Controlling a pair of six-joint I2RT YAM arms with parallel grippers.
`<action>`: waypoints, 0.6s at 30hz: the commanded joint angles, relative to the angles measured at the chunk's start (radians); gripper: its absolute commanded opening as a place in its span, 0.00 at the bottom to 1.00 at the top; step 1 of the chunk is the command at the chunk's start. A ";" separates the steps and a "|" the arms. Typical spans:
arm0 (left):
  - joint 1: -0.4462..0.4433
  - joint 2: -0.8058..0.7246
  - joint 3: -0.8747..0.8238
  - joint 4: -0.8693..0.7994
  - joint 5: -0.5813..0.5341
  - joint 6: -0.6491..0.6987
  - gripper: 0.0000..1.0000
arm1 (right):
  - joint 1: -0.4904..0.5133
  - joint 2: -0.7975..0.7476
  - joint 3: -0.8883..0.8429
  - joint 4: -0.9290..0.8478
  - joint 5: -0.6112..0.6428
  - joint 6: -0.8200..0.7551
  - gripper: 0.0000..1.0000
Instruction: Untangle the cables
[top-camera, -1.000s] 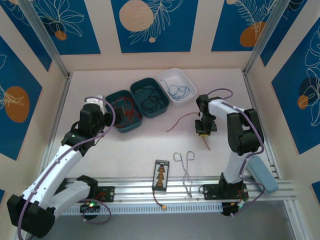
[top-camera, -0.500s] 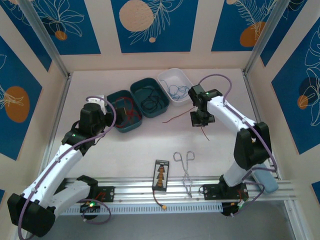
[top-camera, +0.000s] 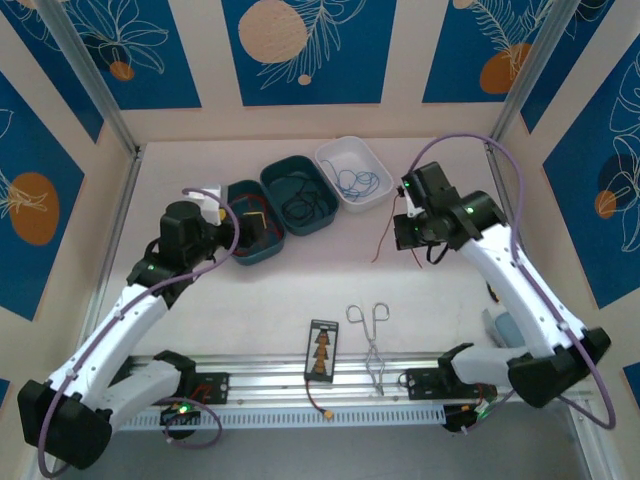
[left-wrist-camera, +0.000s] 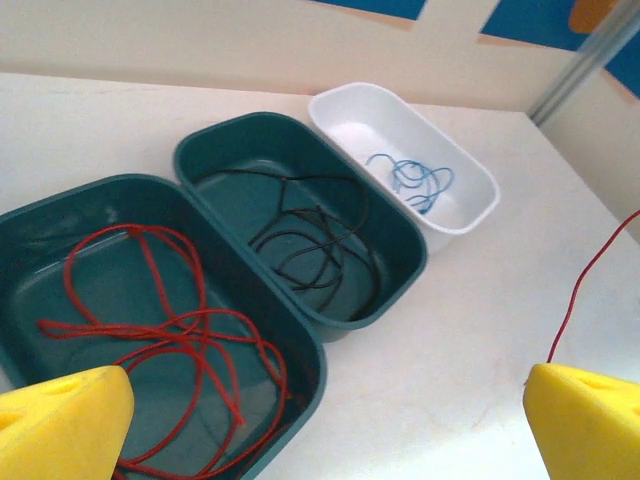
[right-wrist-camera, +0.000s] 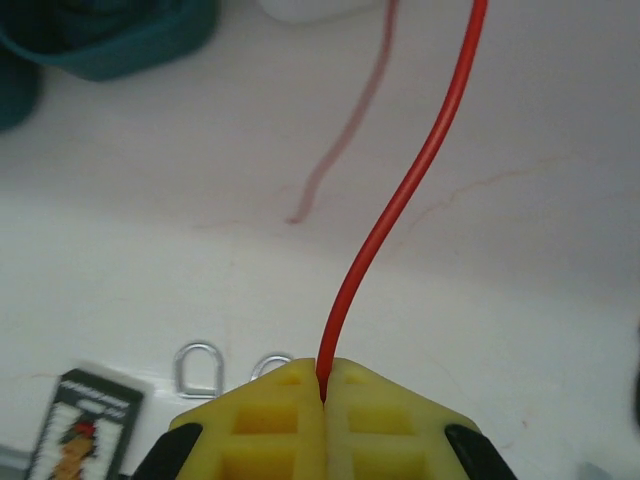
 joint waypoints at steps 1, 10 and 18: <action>0.008 0.027 -0.015 0.084 0.144 0.016 1.00 | 0.006 -0.078 0.019 0.062 -0.186 -0.040 0.00; 0.004 0.132 -0.002 0.155 0.383 0.015 1.00 | 0.023 -0.115 0.058 0.226 -0.494 -0.076 0.00; -0.002 0.134 -0.127 0.312 0.437 -0.031 0.93 | 0.054 -0.042 0.089 0.354 -0.638 -0.052 0.00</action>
